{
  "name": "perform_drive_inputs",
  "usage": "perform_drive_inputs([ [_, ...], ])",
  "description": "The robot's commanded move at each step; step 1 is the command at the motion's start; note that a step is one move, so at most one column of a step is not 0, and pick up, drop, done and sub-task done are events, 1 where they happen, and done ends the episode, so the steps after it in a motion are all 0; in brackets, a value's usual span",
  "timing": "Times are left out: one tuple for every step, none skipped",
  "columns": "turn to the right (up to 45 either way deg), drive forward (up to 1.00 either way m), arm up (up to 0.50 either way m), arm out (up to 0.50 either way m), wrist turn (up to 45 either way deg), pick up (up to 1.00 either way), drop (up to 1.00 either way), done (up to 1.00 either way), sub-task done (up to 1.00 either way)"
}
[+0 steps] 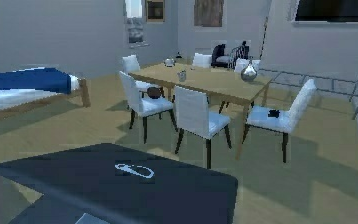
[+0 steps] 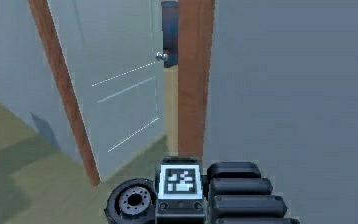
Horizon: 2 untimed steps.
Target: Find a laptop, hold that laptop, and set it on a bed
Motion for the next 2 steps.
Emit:
perform_drive_inputs([
  [0.0, 0.30, 0.00, 0.00, 0.0, 0.00, 0.00, 0.00, 0.00],
  [-6.0, 0.00, 0.00, 0.00, 0.0, 0.00, 0.00, 0.00, 0.00],
])
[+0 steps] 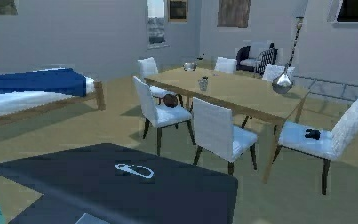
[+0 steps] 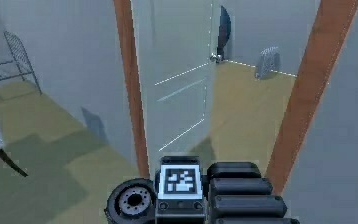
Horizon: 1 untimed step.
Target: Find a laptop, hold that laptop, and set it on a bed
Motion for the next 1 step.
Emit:
perform_drive_inputs([
  [0.0, 0.20, 0.00, 0.00, 0.0, 0.00, 0.00, 0.00, 0.00],
])
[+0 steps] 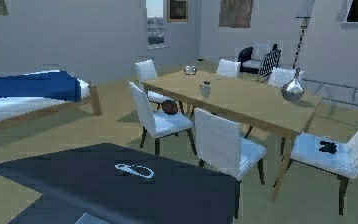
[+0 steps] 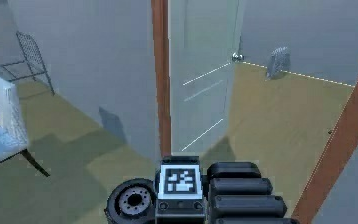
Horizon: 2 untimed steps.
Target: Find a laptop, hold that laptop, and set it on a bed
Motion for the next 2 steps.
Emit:
perform_drive_inputs([
  [-45.0, 0.00, 0.00, 0.00, 0.0, 0.00, 0.00, 0.00, 0.00],
  [-3.0, 0.00, 0.00, 0.00, 0.0, 0.00, 0.00, 0.00, 0.00],
])
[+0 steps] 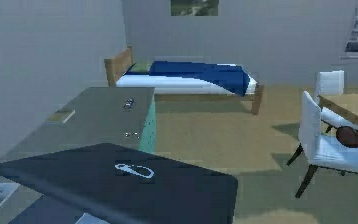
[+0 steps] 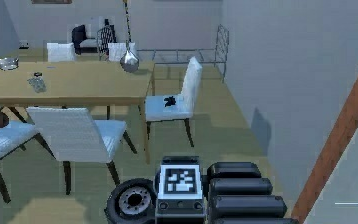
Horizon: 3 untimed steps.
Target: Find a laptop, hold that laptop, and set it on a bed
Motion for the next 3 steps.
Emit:
perform_drive_inputs([
  [45.0, 0.00, 0.00, 0.00, 0.0, 0.00, 0.00, 0.00, 0.00],
  [36.0, 0.00, 0.00, 0.00, 0.0, 0.00, 0.00, 0.00, 0.00],
  [0.0, 0.10, 0.00, 0.00, 0.0, 0.00, 0.00, 0.00, 0.00],
])
